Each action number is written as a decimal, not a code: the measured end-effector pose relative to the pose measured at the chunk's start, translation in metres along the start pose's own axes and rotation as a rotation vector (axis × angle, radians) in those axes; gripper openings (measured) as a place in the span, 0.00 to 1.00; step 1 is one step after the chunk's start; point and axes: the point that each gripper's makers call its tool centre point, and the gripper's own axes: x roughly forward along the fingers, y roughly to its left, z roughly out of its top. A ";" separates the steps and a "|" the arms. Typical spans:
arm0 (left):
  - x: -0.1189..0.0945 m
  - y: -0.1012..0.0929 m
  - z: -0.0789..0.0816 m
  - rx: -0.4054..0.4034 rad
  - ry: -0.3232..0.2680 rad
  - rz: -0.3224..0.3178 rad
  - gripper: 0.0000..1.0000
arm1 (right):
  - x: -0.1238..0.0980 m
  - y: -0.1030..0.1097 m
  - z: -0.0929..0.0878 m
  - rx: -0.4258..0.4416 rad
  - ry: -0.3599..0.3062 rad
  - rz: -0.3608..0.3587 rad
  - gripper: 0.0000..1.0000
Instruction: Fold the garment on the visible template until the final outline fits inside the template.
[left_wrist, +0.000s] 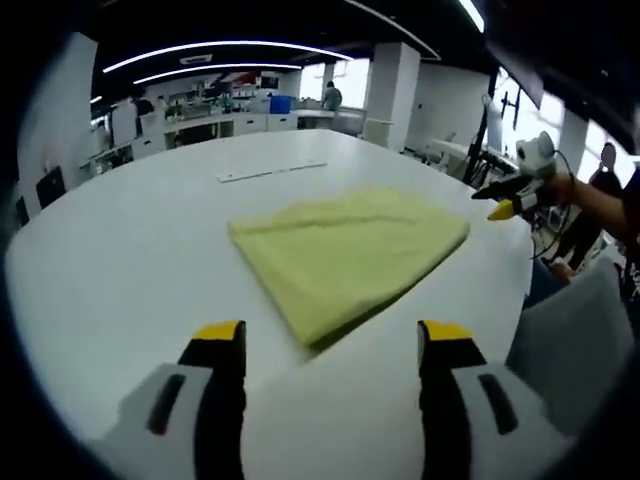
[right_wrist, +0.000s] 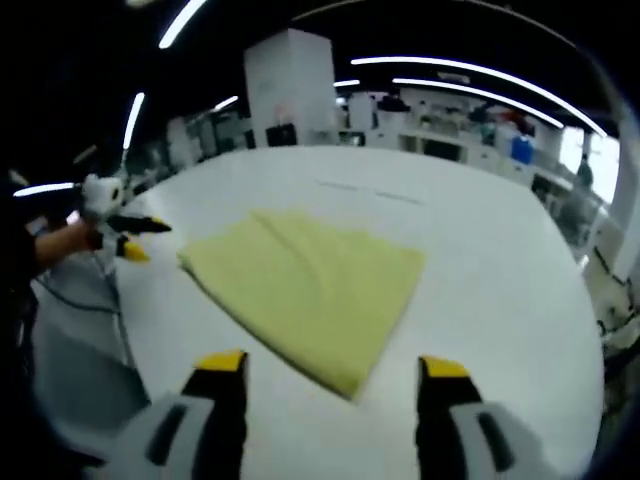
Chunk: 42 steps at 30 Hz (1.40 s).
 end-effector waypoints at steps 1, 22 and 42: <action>-0.001 0.001 0.001 0.005 -0.002 0.002 0.72 | -0.002 0.001 0.002 -0.002 -0.004 -0.001 0.74; -0.029 -0.011 0.025 -0.074 -0.067 -0.001 0.99 | -0.034 0.037 0.032 0.027 -0.094 0.044 0.99; -0.040 -0.002 0.001 -0.137 -0.023 0.059 0.99 | -0.033 0.033 0.030 0.041 -0.079 0.024 0.93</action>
